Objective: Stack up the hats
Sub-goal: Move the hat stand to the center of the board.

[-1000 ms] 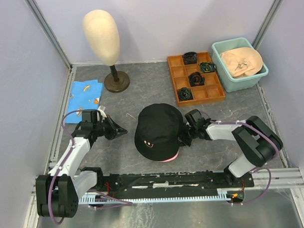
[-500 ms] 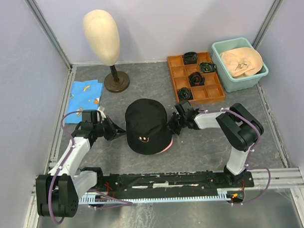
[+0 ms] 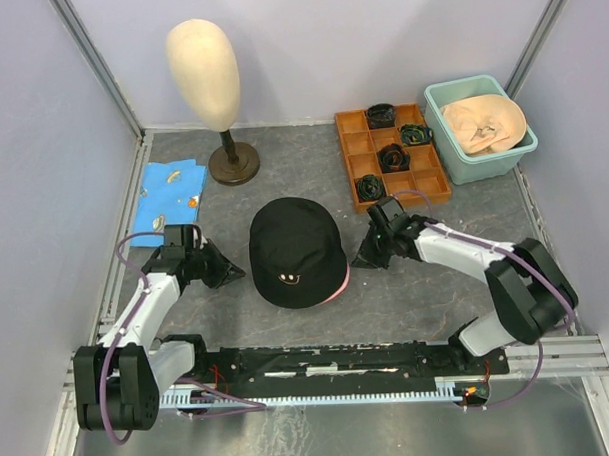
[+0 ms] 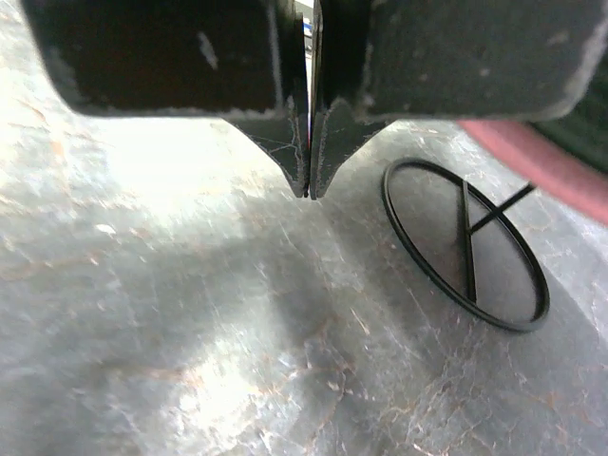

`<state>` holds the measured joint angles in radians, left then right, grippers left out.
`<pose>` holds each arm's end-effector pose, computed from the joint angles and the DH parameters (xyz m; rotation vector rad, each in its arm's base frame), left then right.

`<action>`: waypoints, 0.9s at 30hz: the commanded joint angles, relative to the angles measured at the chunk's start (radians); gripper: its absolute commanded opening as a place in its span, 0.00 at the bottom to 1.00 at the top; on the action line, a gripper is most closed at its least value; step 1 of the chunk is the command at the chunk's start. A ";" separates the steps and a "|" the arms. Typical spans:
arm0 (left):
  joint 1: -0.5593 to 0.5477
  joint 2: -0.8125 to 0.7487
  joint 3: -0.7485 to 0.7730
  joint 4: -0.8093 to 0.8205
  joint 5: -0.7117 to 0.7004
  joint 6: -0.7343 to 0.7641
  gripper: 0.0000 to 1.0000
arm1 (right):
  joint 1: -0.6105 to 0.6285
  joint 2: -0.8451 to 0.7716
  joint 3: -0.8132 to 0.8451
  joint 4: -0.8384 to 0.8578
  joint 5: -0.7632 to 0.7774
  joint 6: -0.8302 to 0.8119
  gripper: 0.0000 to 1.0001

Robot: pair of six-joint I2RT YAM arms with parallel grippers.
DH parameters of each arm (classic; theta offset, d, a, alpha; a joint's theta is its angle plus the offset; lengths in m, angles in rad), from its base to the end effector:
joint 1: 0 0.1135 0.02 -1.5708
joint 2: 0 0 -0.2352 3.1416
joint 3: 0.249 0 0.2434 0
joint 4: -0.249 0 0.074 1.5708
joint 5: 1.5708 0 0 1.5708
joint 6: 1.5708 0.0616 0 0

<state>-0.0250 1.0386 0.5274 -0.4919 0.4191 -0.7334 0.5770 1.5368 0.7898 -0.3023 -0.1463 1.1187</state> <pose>0.2051 -0.0302 0.1432 -0.7656 2.5450 -0.8105 0.2407 0.1674 0.1153 0.7015 2.7323 0.7010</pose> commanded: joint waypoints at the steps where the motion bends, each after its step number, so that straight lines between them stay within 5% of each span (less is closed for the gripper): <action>1: 0.000 0.005 -0.037 -0.009 0.020 -0.056 0.03 | -0.003 -0.095 0.011 -0.192 0.082 -0.103 0.00; 12: -0.331 -0.090 -0.088 -0.023 -0.065 -0.291 0.03 | -0.009 -0.165 -0.033 -0.213 0.030 -0.113 0.00; 19: -0.602 -0.066 -0.080 0.014 -0.256 -0.449 0.03 | -0.090 -0.176 -0.012 -0.211 -0.006 -0.155 0.00; 27: -0.652 0.016 -0.177 0.187 -0.333 -0.566 0.03 | -0.133 -0.162 -0.009 -0.207 -0.049 -0.177 0.00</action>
<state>-0.6712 1.0397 0.3790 -0.4194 0.1745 -1.1934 0.4515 1.3922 0.7441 -0.5117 -0.1646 0.9691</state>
